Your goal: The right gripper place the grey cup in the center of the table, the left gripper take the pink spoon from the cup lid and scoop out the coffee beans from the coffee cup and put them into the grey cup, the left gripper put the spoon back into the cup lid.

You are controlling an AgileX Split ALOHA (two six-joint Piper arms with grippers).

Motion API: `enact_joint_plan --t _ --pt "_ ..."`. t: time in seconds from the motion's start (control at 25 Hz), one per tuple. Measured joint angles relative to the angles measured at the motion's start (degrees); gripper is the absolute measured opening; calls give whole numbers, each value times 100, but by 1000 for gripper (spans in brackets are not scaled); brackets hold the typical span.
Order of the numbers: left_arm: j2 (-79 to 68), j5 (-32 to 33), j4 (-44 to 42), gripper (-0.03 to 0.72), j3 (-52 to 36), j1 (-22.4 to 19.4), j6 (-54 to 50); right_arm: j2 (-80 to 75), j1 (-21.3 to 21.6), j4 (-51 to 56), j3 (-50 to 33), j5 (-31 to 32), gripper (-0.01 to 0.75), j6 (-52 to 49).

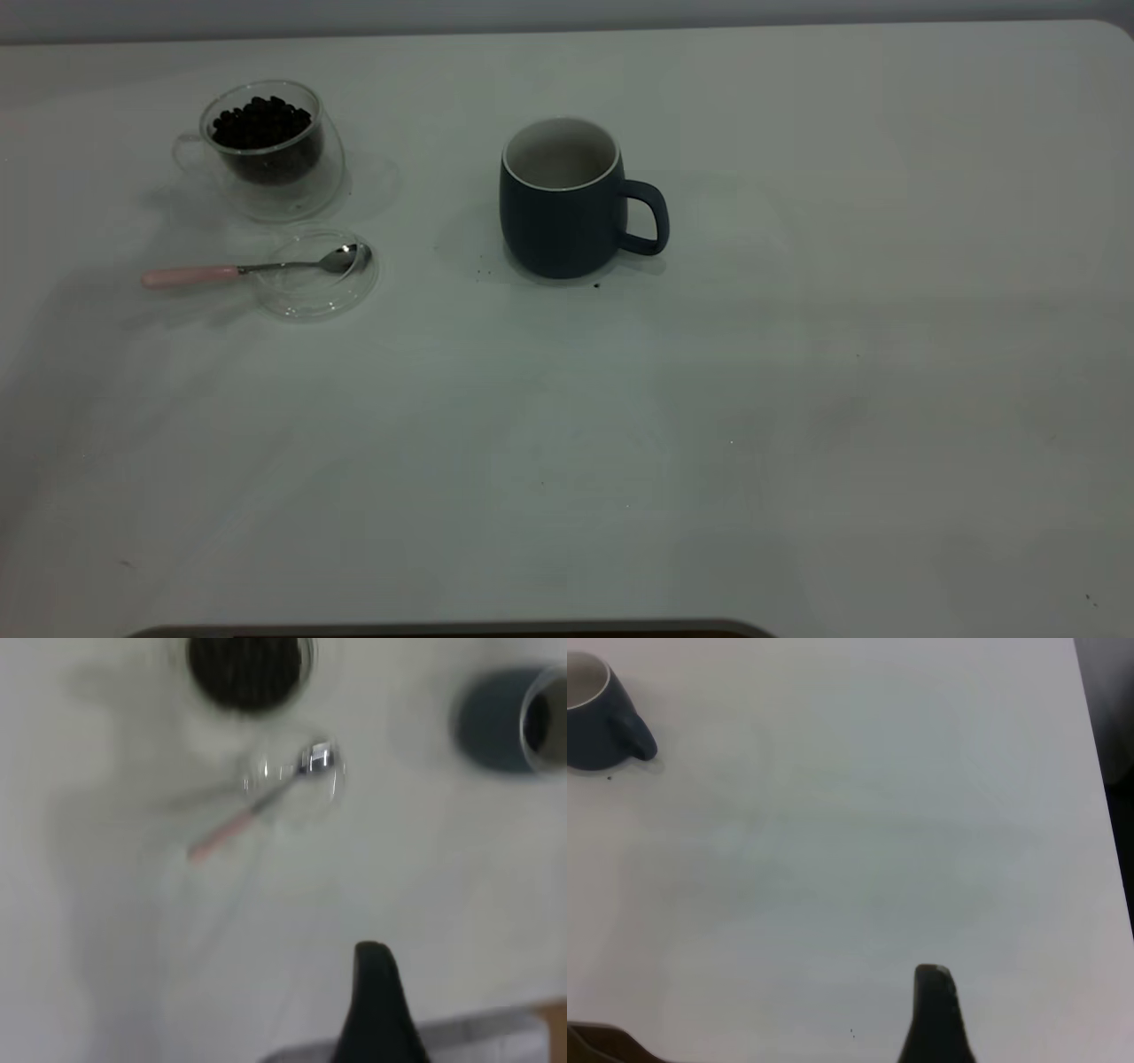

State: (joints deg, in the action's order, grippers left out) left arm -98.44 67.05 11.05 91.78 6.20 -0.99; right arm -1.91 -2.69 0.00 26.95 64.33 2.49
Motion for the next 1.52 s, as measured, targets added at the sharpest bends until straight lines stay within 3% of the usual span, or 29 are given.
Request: enact_joint_plan --t 0.44,0.68,1.0,1.28,1.52 --pt "3886 0 -445 590 -3436 0 157 0 0 0 0 0 591 0" --pt "5883 0 -671 590 -3992 -100 385 0 0 0 0 0 591 0" --pt "7336 -26 -775 590 -5126 -903 423 0 0 0 0 0 591 0" --pt "8439 -191 -775 589 -6140 -933 437 0 0 0 0 0 591 0" --pt "9146 -338 -775 589 -6290 -933 439 0 0 0 0 0 591 0"
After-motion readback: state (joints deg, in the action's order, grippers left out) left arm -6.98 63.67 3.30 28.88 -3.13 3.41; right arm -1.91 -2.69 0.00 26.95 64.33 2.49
